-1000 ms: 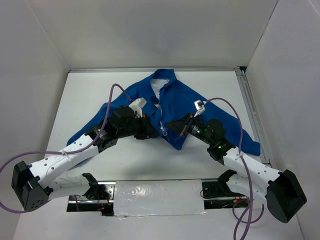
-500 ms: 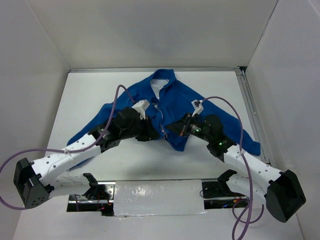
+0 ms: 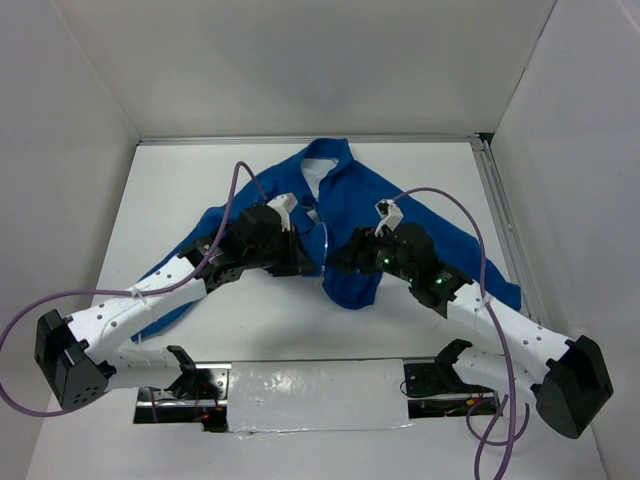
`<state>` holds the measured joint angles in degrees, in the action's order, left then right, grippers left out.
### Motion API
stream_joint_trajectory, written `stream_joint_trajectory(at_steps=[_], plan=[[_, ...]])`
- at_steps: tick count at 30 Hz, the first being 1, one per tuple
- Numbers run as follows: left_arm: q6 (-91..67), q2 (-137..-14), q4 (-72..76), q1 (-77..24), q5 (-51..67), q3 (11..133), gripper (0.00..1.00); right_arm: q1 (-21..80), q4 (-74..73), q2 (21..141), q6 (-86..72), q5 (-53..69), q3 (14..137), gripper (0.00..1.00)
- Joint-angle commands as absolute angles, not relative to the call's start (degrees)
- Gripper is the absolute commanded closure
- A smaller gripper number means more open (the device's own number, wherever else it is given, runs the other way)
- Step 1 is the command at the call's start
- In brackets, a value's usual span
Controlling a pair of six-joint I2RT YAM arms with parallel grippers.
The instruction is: Zip up the jacket
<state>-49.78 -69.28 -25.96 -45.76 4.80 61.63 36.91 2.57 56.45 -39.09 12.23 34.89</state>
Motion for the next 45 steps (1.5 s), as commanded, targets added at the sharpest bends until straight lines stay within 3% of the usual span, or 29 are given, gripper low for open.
stream_joint_trajectory(at_steps=[1, 6, 7, 9, 17, 20, 26, 28, 39, 42, 45], plan=[[-51.2, -69.7, -26.1, -45.1, 4.9, 65.0, 1.0, 38.4, -2.6, 56.7, -35.4, 9.4, 39.9, 0.27], [-52.8, -71.1, -28.1, -43.8, 5.2, 66.1, 1.0, 43.2, -10.7, 57.0, -31.6, 2.5, 43.7, 0.21], [-53.0, -71.3, -28.4, -43.6, 5.4, 66.4, 1.0, 45.2, -11.5, 56.5, -31.0, 0.2, 43.9, 0.08], [-53.4, -71.5, -28.8, -43.2, 5.8, 66.6, 1.0, 47.6, -13.8, 55.3, -29.4, -2.8, 44.8, 0.03], [-55.7, -72.0, -30.2, -42.7, 7.0, 67.2, 1.0, 65.9, -20.6, 59.5, -37.1, -26.8, 48.8, 0.0], [-56.1, -71.5, -30.1, -42.7, 7.5, 66.9, 1.0, 69.9, -19.6, 62.5, -43.1, -32.9, 49.0, 0.04], [-55.8, -69.9, -29.4, -42.6, 7.7, 65.9, 1.0, 70.1, -12.5, 64.9, -43.9, -32.0, 47.2, 0.34], [-55.8, -69.6, -29.5, -42.7, 7.6, 65.7, 1.0, 69.3, -10.6, 65.5, -42.5, -30.8, 47.0, 0.4], [-56.1, -69.3, -29.7, -42.7, 7.7, 65.1, 1.0, 65.8, -7.0, 67.9, -39.6, -24.5, 46.8, 0.52], [-56.0, -69.2, -29.5, -42.7, 7.6, 64.8, 1.0, 65.5, -7.3, 68.3, -39.2, -24.8, 47.1, 0.63], [-55.7, -69.0, -29.7, -42.7, 7.3, 64.5, 1.0, 65.0, -7.6, 68.3, -38.6, -24.3, 47.3, 0.94]])
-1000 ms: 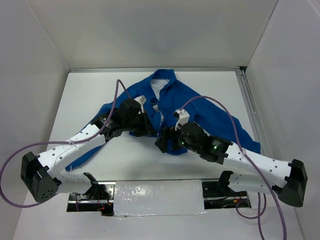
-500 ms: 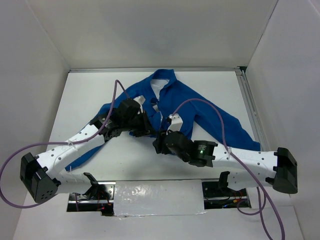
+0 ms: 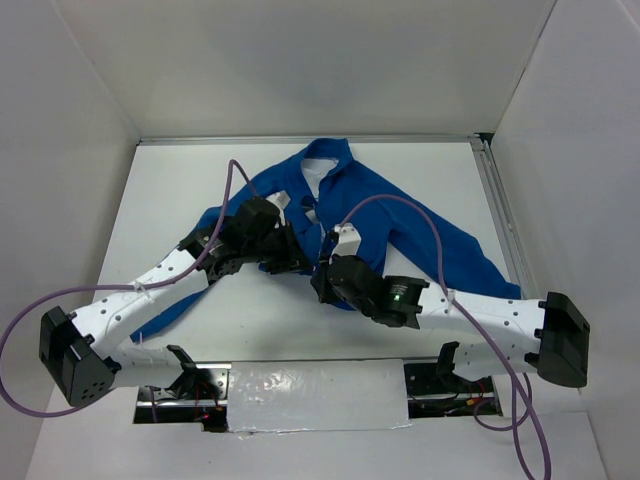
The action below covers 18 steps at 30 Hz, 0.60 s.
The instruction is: Zip up the jacket
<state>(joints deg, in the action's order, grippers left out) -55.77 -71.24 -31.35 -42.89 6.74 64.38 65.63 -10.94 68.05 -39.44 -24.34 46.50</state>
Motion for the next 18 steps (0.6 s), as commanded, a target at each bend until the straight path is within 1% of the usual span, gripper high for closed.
stream_joint_trajectory(at_steps=[1, 6, 12, 14, 16, 18], plan=[[-55.4, -69.0, -29.5, -42.7, 7.1, 64.3, 1.0, 64.8, -8.0, 68.3, -38.8, -24.3, 47.4, 1.0], [-53.2, -69.5, -30.4, -42.7, 4.9, 64.4, 1.0, 64.4, -11.0, 68.2, -33.0, -20.7, 48.7, 1.0], [-49.1, -71.0, -32.3, -42.7, 3.9, 63.7, 1.0, 63.0, -19.4, 70.0, -23.7, -18.3, 53.2, 1.0], [-47.6, -70.8, -32.4, -42.7, 3.7, 63.0, 1.0, 62.5, -21.2, 70.4, -21.7, -19.1, 54.5, 1.0], [-46.2, -69.6, -30.9, -42.9, 4.3, 61.0, 1.0, 62.7, -23.9, 71.1, -21.6, -23.6, 56.2, 1.0], [-43.9, -68.7, -29.9, -43.0, 5.4, 59.6, 1.0, 62.6, -26.2, 72.2, -19.3, -25.3, 57.8, 1.0]])
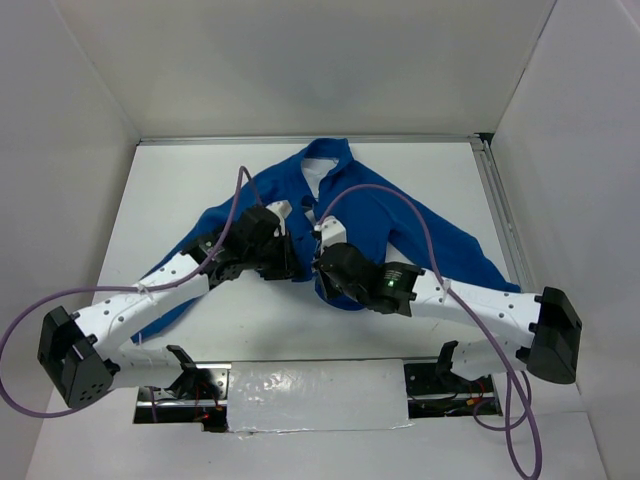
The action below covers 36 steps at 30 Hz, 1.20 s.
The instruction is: Zip up the jacket
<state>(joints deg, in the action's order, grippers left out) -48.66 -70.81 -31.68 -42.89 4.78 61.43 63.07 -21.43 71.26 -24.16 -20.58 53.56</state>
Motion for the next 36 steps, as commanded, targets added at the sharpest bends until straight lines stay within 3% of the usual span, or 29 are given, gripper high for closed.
stream_joint_trajectory(at_steps=[1, 9, 15, 16, 19, 21, 22, 24, 36], plan=[[-44.0, -68.2, -30.1, -43.1, 4.9, 58.9, 1.0, 62.4, -26.9, 72.4, -18.6, -27.2, 58.3, 1.0], [-42.4, -67.8, -28.9, -43.3, 6.1, 57.2, 1.0, 63.4, -23.8, 73.5, -12.5, -24.8, 59.1, 1.0], [-41.9, -67.3, -30.9, -43.3, 6.9, 58.8, 1.0, 64.2, -20.2, 74.2, -14.7, -42.1, 58.8, 1.0], [-42.9, -67.4, -31.9, -43.4, 6.6, 59.2, 0.97, 64.2, -21.4, 75.0, -15.2, -43.8, 59.4, 1.0], [-45.1, -68.5, -34.5, -43.3, 4.7, 61.1, 0.6, 64.2, -20.8, 74.7, -14.9, -40.6, 59.9, 1.0], [-46.0, -68.4, -33.7, -43.3, 4.9, 61.7, 0.48, 64.8, -20.2, 73.6, -15.1, -35.7, 59.4, 1.0], [-46.2, -68.1, -33.4, -43.2, 5.2, 61.9, 0.29, 64.9, -19.9, 73.1, -15.6, -33.9, 59.0, 1.0], [-48.0, -67.8, -33.0, -43.2, 5.9, 62.2, 0.13, 65.0, -19.2, 71.6, -16.5, -29.5, 58.2, 1.0], [-61.7, -58.0, -25.2, -41.9, 10.4, 53.4, 0.16, 65.4, -12.6, 67.5, -19.2, -17.3, 53.3, 1.0]])
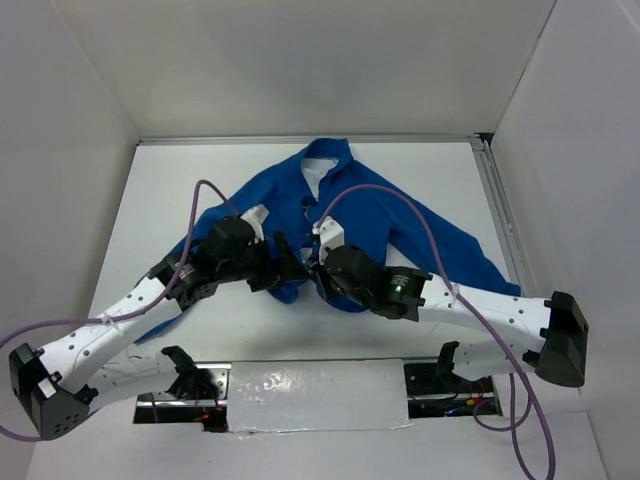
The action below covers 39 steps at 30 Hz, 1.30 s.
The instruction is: Zip up the jacket
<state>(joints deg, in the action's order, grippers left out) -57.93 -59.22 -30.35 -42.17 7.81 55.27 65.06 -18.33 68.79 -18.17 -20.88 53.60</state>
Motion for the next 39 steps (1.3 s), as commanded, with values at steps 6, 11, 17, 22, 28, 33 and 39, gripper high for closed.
stream_joint_trajectory(at_steps=[6, 11, 17, 22, 28, 33, 39], plan=[[-60.7, -62.3, -25.7, -41.8, 10.1, 55.0, 0.2, 65.1, -10.2, 66.5, -20.5, -16.6, 52.2, 1.0], [-61.3, -63.6, -26.6, -41.8, 11.7, 53.8, 0.36, 63.6, -10.7, 66.4, -21.0, -15.9, 52.1, 1.0], [-61.3, -61.0, -22.8, -41.8, 11.0, 50.9, 0.53, 63.1, -10.1, 66.1, -21.1, -13.7, 51.4, 1.0], [-60.2, -62.1, -22.0, -41.7, 9.8, 51.7, 0.61, 63.2, -9.8, 66.3, -20.5, -12.4, 51.2, 1.0], [-59.7, -65.1, -23.6, -41.7, 9.0, 52.6, 1.0, 63.2, -10.5, 66.1, -20.4, -12.2, 51.9, 1.0], [-58.1, -64.5, -23.4, -41.8, 9.8, 50.2, 1.0, 63.0, -11.9, 67.1, -20.1, -17.7, 54.0, 1.0], [-56.0, -63.9, -28.2, -45.3, 12.3, 47.7, 1.0, 59.5, -20.2, 73.0, -17.2, -25.7, 62.4, 1.0]])
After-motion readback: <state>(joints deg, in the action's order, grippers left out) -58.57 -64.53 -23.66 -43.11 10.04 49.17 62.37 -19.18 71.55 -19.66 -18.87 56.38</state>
